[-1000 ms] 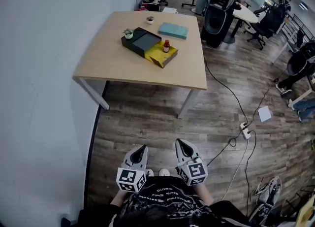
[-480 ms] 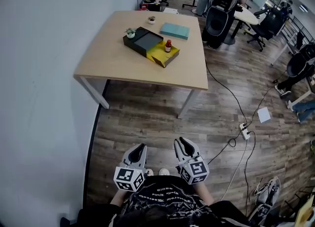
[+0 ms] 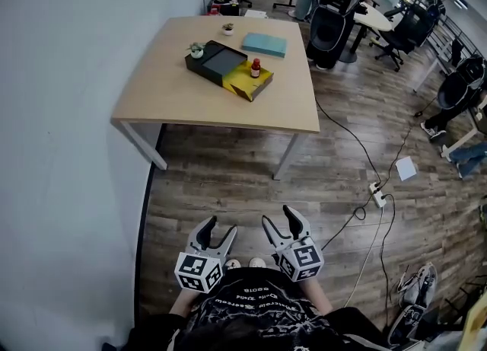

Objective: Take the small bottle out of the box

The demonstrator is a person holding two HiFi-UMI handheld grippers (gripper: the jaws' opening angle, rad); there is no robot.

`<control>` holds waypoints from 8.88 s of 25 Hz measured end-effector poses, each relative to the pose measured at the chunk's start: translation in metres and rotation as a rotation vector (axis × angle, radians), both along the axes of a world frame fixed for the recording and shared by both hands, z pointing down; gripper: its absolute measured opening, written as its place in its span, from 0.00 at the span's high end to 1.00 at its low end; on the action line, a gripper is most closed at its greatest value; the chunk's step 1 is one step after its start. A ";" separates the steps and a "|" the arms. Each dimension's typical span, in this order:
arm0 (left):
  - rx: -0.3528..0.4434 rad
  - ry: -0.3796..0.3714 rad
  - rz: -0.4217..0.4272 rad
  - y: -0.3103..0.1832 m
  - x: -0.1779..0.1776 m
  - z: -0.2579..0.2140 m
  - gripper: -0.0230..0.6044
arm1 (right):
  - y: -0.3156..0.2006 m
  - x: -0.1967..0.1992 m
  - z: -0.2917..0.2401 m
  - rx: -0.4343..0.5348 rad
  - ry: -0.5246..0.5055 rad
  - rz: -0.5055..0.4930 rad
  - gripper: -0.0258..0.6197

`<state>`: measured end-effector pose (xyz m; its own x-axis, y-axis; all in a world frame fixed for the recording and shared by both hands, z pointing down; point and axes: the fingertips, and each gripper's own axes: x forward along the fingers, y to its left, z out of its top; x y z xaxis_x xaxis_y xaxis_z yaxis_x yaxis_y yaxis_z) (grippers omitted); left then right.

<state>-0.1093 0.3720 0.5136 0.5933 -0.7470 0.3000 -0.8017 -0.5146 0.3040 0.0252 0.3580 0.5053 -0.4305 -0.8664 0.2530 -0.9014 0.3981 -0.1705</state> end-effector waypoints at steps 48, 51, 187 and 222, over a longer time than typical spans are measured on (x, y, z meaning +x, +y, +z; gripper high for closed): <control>0.016 -0.037 -0.058 -0.221 0.043 0.017 0.56 | -0.234 0.037 0.027 -0.025 0.008 -0.075 0.53; 0.014 -0.045 -0.042 -0.236 0.063 0.020 0.56 | -0.250 0.055 0.030 -0.032 0.013 -0.076 0.53; -0.054 -0.110 -0.021 -0.652 0.047 0.064 0.56 | -0.776 0.034 0.107 -0.136 0.233 -0.185 0.56; -0.003 -0.062 -0.019 -0.647 0.046 0.047 0.56 | -0.739 0.014 0.016 -0.025 0.224 -0.232 0.72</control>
<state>-0.0630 -0.2751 0.5603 0.5590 -0.7573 0.3376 -0.8288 -0.4981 0.2550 0.0390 -0.3808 0.5210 -0.5472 -0.7437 0.3841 -0.8031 0.5958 0.0097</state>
